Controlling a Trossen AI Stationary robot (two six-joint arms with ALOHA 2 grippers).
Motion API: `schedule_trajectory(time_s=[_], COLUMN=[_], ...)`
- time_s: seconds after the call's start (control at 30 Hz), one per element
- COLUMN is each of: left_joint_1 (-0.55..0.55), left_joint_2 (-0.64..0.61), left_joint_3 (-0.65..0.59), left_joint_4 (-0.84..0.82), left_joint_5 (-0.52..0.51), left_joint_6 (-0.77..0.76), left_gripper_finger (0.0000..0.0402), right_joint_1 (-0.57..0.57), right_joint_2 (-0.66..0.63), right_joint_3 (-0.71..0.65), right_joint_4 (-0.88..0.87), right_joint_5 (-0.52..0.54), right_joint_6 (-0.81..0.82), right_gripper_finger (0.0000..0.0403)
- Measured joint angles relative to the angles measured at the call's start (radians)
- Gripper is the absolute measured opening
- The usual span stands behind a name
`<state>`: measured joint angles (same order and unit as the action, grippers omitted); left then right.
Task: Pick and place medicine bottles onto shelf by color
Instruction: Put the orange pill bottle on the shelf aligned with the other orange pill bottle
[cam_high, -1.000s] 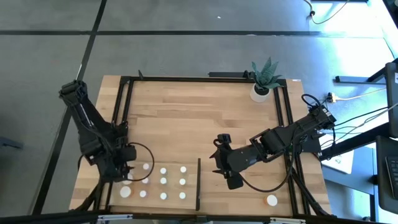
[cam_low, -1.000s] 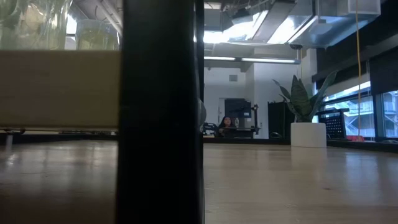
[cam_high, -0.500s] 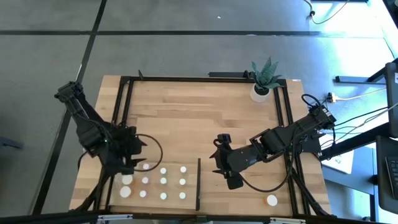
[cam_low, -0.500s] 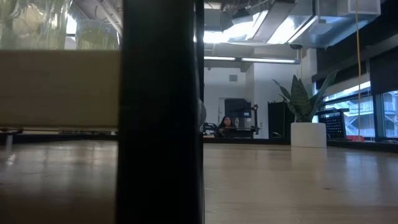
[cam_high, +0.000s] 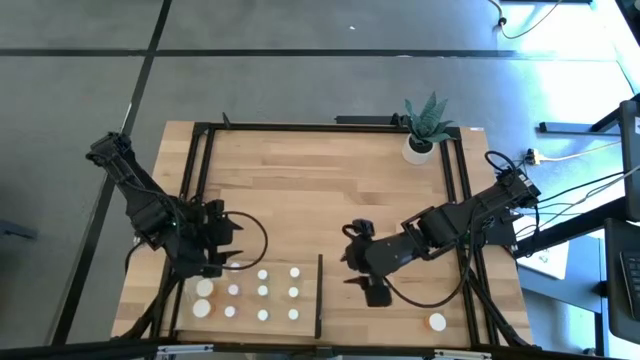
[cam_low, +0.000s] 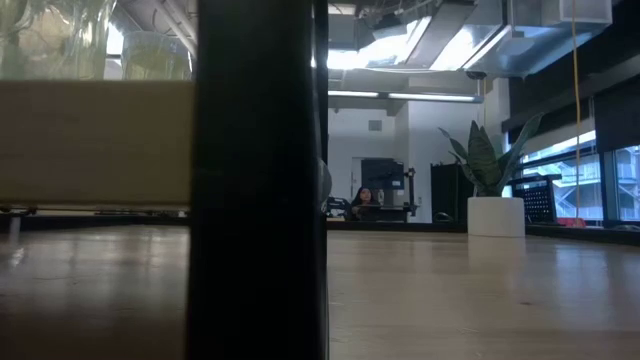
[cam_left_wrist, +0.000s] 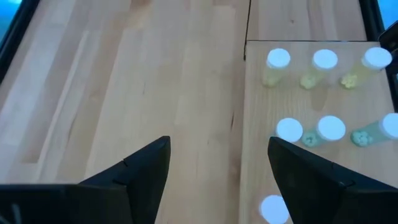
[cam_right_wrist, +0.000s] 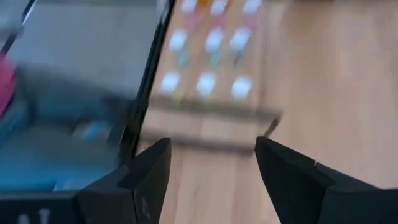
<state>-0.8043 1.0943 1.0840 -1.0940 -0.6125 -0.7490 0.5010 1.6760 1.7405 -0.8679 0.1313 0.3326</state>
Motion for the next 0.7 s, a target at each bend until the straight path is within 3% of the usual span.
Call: schedule_trajectory(time_s=[0.07, 0.17, 0.37, 0.7], left_joint_1=[0.0, 0.0, 0.0, 0.0], left_joint_2=[0.0, 0.0, 0.0, 0.0], left_joint_3=[0.0, 0.0, 0.0, 0.0], left_joint_4=[0.008, 0.013, 0.048, 0.092], left_joint_5=[0.0, -0.001, -0.03, -0.077], left_joint_6=[0.0, 0.0, 0.0, 0.044], left_gripper_finger=[0.0263, 0.0263, 0.0263, 0.0263], right_joint_1=[0.019, 0.062, 0.172, 0.387], right_joint_2=[0.0, 0.0, 0.0, 0.003], right_joint_3=[0.0, 0.0, 0.0, 0.0], right_joint_4=[-0.079, -0.181, -0.354, -0.415], right_joint_5=[-0.078, -0.11, -0.045, -0.027], right_joint_6=[0.006, 0.093, 0.333, 0.55], right_gripper_finger=[0.0236, 0.0236, 0.0236, 0.0236])
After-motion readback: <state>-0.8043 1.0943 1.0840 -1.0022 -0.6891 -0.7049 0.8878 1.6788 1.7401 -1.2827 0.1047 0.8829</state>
